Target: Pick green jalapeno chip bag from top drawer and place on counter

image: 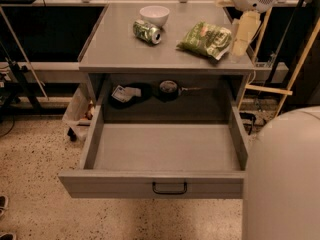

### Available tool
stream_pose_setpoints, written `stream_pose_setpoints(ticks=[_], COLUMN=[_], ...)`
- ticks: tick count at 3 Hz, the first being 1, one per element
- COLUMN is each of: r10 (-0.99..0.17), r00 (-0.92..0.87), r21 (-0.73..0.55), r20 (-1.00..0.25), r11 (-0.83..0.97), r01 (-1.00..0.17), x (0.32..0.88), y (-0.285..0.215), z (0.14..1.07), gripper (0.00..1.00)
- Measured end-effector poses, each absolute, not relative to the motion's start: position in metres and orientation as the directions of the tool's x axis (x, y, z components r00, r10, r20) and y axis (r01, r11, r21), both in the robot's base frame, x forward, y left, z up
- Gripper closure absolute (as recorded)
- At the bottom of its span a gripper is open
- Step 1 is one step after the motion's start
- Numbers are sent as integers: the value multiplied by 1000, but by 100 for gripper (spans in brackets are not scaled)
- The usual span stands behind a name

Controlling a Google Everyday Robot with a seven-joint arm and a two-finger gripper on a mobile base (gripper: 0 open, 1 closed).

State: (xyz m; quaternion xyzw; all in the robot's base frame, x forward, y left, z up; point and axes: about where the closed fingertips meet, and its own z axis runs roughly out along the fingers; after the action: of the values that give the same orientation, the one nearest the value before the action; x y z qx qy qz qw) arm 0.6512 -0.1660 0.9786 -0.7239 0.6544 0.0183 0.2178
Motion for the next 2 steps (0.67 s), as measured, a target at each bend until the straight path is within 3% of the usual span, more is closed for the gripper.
stream_pose_setpoints(ticks=[2], r10=[-801], r00=[205], r21=[-219], r20=[-563], r11=[-94], r01=[-971], x=[528], y=[-132], z=[1034], gripper=[0])
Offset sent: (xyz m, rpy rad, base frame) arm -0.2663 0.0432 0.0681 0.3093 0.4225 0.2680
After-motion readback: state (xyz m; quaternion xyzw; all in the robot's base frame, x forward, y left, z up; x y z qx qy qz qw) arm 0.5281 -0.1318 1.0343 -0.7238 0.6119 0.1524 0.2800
